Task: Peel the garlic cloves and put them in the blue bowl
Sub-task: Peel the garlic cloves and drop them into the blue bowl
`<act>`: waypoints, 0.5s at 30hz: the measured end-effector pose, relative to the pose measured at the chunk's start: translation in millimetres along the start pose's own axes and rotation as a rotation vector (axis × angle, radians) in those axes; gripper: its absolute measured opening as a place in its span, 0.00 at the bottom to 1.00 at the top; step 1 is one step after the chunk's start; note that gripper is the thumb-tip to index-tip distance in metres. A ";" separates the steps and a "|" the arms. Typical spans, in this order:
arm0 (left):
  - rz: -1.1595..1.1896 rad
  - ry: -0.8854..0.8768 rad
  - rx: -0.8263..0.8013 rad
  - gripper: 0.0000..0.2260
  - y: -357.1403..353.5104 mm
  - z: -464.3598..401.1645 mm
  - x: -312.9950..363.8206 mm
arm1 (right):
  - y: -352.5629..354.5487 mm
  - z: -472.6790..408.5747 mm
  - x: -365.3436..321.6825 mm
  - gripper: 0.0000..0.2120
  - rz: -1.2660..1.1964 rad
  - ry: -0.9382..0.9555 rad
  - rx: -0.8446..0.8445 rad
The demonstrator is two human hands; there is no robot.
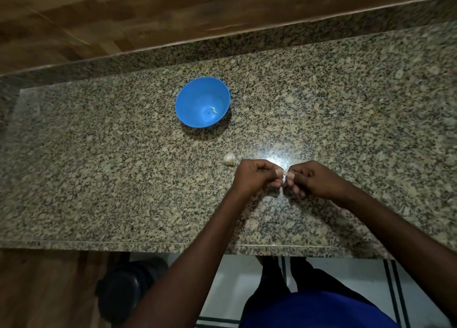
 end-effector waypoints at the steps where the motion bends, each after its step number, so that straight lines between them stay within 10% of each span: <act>1: 0.030 0.028 -0.003 0.02 -0.4 -0.4 -1.2 | 0.8 -0.3 0.6 0.15 -0.018 -0.018 -0.011; 15: -0.150 -0.027 0.143 0.02 13.5 -3.3 -14.4 | 2.3 -2.2 14.6 0.11 -0.139 -0.072 0.199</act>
Point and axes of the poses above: each hand's wrist, its own z-axis away from the middle knuckle, its own y-axis out of the back of the hand, x = y × z, the point moved 6 cm from there along -z, towards the middle knuckle, and after that the axes turned 13 degrees about x, right-handed, at the moved point
